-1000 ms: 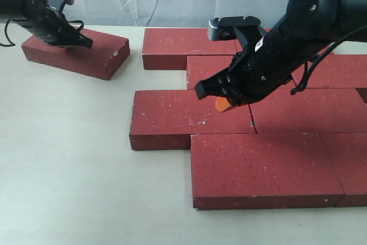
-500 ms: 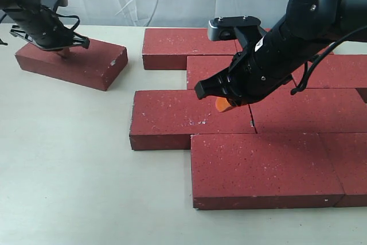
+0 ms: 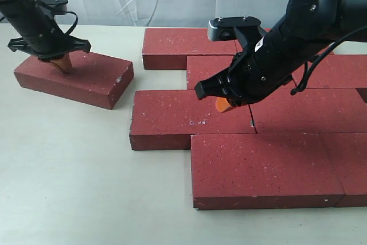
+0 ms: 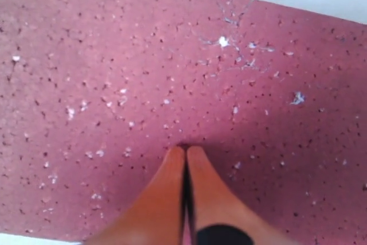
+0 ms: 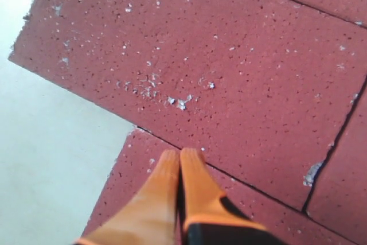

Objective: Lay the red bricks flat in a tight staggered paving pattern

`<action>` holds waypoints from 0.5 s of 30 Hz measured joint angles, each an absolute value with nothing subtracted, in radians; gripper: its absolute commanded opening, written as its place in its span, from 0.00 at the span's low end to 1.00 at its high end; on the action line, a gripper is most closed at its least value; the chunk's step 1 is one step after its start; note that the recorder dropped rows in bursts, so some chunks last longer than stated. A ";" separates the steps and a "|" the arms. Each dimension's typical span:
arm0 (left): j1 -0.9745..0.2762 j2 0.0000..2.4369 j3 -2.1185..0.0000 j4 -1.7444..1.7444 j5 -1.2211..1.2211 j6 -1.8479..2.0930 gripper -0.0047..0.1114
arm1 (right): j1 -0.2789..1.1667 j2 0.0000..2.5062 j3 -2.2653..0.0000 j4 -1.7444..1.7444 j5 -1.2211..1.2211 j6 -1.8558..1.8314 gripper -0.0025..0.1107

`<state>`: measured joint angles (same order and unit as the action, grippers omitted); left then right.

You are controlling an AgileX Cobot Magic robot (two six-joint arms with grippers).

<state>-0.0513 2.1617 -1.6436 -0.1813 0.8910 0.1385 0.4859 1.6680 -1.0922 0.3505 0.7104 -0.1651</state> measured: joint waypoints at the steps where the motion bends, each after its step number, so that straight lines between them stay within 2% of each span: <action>1: -0.051 2.159 -1.642 -0.189 0.897 0.139 0.04 | 0.486 1.668 -1.092 0.350 0.710 -0.165 0.02; 10: -0.045 2.094 -1.639 -0.142 0.859 0.139 0.04 | 0.486 1.668 -1.092 0.352 0.712 -0.165 0.02; 15: 0.013 2.078 -1.639 -0.140 0.829 0.139 0.04 | 0.486 1.668 -1.092 0.352 0.716 -0.165 0.02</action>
<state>0.0129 2.0777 -1.6392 -0.1400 0.8294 0.1385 0.4859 1.6680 -1.0922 0.3523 0.7163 -0.1651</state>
